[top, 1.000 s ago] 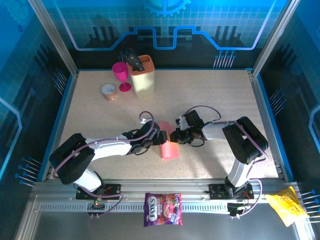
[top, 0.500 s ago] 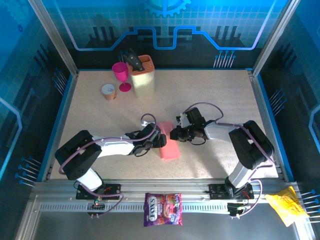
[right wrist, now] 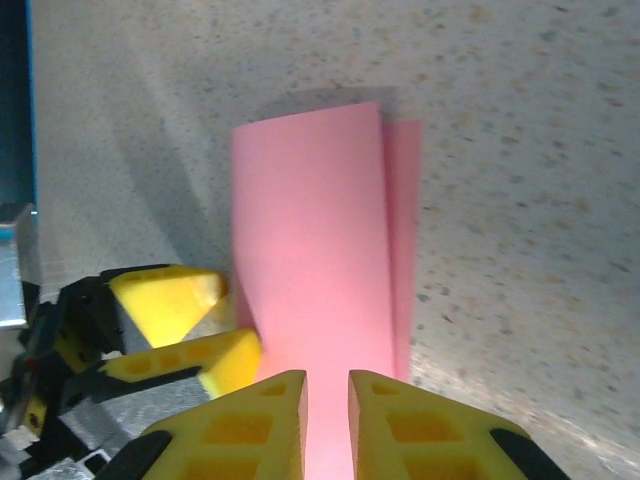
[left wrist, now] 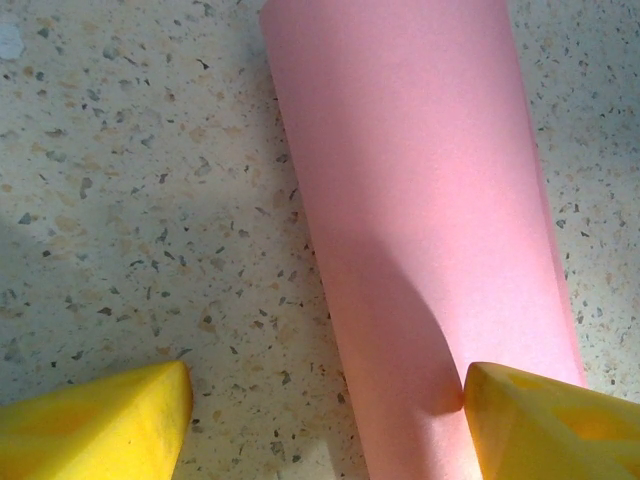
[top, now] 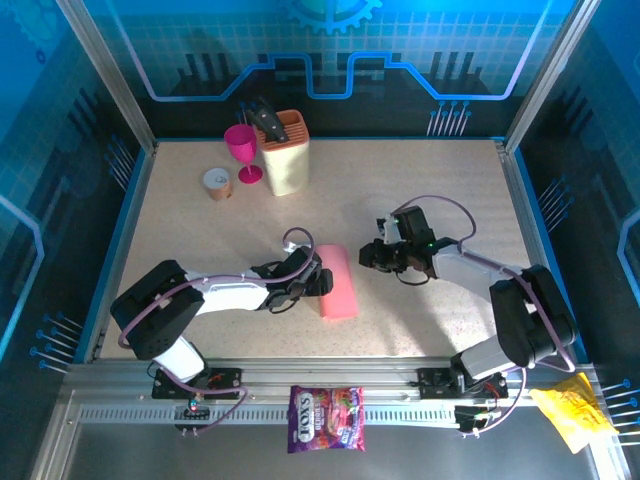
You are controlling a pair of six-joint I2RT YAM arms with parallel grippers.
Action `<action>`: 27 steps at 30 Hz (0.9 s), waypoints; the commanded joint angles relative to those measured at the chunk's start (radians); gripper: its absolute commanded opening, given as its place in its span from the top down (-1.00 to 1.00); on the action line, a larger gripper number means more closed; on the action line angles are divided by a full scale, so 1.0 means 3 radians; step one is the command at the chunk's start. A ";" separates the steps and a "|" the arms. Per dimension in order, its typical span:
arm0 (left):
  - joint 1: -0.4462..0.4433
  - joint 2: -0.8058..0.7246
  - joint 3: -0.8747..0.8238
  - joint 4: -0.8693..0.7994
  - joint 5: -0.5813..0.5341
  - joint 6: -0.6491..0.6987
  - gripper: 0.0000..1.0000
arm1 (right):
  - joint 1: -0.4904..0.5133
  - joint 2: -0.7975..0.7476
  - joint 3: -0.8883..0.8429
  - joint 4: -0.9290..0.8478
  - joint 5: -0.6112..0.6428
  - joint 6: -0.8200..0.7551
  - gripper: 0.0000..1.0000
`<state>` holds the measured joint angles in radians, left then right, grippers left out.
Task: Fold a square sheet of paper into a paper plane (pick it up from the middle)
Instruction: Hold the square sheet of paper at the center of the table.
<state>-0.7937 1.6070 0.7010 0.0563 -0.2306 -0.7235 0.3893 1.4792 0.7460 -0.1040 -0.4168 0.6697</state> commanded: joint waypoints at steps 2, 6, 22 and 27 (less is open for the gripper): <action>0.0013 0.0127 0.0090 -0.0030 0.0062 0.0145 -0.48 | -0.0100 -0.0083 -0.0103 -0.0097 0.0065 -0.0008 0.62; 0.0013 0.0127 0.0112 -0.0037 0.0096 0.0177 -0.48 | -0.0162 -0.0053 -0.0158 -0.0063 0.0034 -0.0019 0.61; 0.0008 0.0181 0.0211 -0.0040 0.0209 0.0281 -0.48 | -0.0300 -0.0022 -0.0321 0.0048 -0.0055 -0.0054 0.62; 0.0008 0.0214 0.0213 -0.0030 0.0217 0.0284 -0.48 | -0.0355 -0.0055 -0.0354 0.0056 -0.0080 -0.0069 0.62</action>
<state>-0.7937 1.6302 0.7425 0.0067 -0.2134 -0.6689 0.3012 1.4780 0.6567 -0.0879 -0.4221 0.6689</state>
